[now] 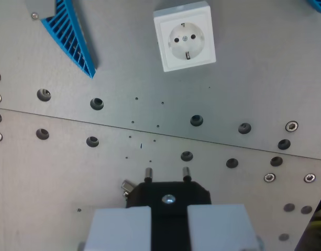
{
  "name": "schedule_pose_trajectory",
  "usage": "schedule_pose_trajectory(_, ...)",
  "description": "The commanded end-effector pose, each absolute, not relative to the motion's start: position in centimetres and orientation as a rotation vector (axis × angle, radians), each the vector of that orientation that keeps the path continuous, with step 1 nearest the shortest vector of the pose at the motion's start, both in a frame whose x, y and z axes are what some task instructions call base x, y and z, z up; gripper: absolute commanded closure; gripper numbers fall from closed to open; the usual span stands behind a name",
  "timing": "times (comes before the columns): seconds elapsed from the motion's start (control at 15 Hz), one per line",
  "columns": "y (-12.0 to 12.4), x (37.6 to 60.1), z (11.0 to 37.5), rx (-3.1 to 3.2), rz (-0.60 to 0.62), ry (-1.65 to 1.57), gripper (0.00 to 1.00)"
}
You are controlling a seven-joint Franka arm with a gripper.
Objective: Move above the white socket
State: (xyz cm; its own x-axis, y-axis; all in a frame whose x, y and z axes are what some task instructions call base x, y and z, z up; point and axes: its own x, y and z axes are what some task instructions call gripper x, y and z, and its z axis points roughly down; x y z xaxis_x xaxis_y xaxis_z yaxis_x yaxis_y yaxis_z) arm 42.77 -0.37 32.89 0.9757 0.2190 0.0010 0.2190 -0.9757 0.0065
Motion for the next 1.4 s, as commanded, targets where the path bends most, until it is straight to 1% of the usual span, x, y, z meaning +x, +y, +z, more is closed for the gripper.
schedule_pose_trajectory(0.07,-0.4,42.8,32.9,3.116,0.004,0.345,1.00)
schedule_pose_trajectory(0.8,-0.4,42.8,32.4,3.113,0.015,0.368,1.00)
schedule_pose_trajectory(1.13,-0.5,42.9,31.5,3.108,0.042,0.401,1.00)
schedule_pose_trajectory(1.4,-0.7,43.1,30.3,3.103,0.066,0.423,1.00)
